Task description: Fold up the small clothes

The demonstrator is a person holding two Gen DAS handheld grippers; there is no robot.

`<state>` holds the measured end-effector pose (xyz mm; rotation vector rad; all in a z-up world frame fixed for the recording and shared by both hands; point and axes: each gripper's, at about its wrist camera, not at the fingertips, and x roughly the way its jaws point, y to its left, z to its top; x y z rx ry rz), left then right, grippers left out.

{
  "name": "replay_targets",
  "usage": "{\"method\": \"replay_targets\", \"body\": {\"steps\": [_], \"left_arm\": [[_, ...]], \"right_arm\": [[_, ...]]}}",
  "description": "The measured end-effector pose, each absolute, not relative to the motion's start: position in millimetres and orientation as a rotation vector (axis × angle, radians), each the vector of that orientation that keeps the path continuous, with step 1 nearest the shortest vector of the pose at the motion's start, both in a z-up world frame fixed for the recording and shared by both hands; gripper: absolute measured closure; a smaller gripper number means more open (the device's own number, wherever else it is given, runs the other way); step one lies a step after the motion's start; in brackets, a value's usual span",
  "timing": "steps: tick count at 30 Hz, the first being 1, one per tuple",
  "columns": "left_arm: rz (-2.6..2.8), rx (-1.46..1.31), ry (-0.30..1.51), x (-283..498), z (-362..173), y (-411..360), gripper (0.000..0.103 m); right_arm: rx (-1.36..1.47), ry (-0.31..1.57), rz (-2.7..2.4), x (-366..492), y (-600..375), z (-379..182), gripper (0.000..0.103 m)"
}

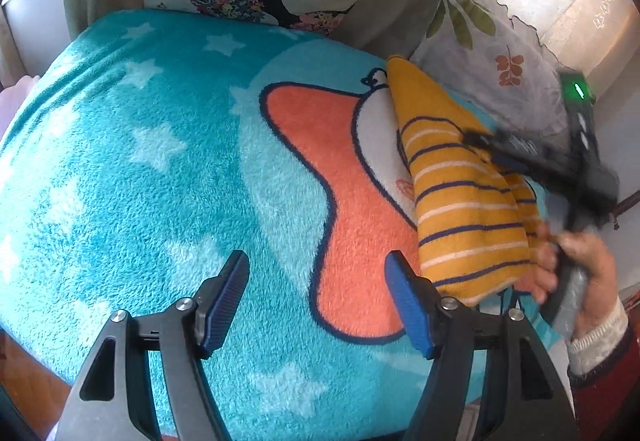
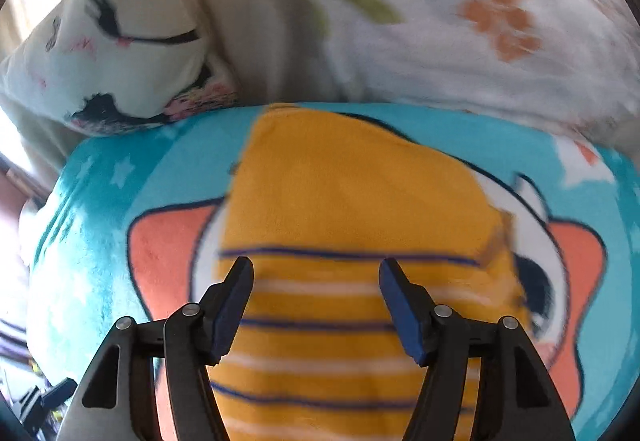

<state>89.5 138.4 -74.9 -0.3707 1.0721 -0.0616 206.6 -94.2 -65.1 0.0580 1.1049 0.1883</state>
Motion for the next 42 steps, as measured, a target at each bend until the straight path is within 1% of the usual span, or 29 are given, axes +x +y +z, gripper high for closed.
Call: {"method": "replay_targets", "body": {"steps": [3,5,7,9,12,13,14,15,16,21,26,29,31,34,37,39,40,42], "left_arm": [[-0.097,-0.356,1.083,89,-80,137,0.034],[-0.121,-0.350,1.093,90,-85,134,0.034],[-0.147,-0.346,1.109,89,-91,129,0.034],[-0.166,-0.337,1.123,87,-95,123,0.034],[-0.180,-0.329,1.147,82,-102,113,0.034],[-0.178,-0.327,1.149,79,-103,112,0.034],[-0.171,-0.325,1.150,76,-102,111,0.034],[-0.163,-0.324,1.149,73,-101,111,0.034],[-0.152,-0.324,1.145,69,-100,111,0.034],[-0.034,-0.320,1.127,51,-93,123,0.034],[0.128,-0.377,1.102,25,-78,150,0.034],[0.197,-0.412,1.087,11,-76,159,0.034],[0.218,-0.429,1.088,7,-78,162,0.034],[0.233,-0.431,1.086,7,-77,162,0.034],[0.227,-0.421,1.059,13,-69,160,0.034],[0.218,-0.400,1.048,21,-65,155,0.034],[0.207,-0.397,1.041,26,-64,152,0.034],[0.182,-0.393,1.031,34,-60,146,0.034]], "right_arm": [[0.049,1.132,0.162,174,-119,-73,0.033],[-0.011,1.142,0.144,144,-130,-76,0.033],[-0.085,1.196,0.055,121,-141,-83,0.031],[-0.040,1.200,0.037,101,-151,-78,0.032],[0.008,1.174,0.131,70,-143,-62,0.038],[0.005,1.185,0.167,62,-135,-63,0.042],[-0.001,1.201,0.208,56,-126,-65,0.048],[0.000,1.213,0.273,50,-116,-70,0.052],[0.000,1.216,0.312,50,-107,-75,0.053],[-0.054,1.158,0.489,63,-60,-99,0.053],[-0.010,1.140,0.684,65,-30,-96,0.047],[0.161,1.208,0.850,61,-36,-99,0.047],[0.164,1.228,0.868,56,-42,-98,0.047],[0.136,1.211,0.853,48,-70,-82,0.047],[0.155,1.120,0.738,53,-117,-55,0.047],[0.235,1.067,0.643,66,-148,-47,0.041],[0.277,1.057,0.600,74,-161,-48,0.033],[0.304,1.069,0.500,92,-179,-61,0.031]]}}
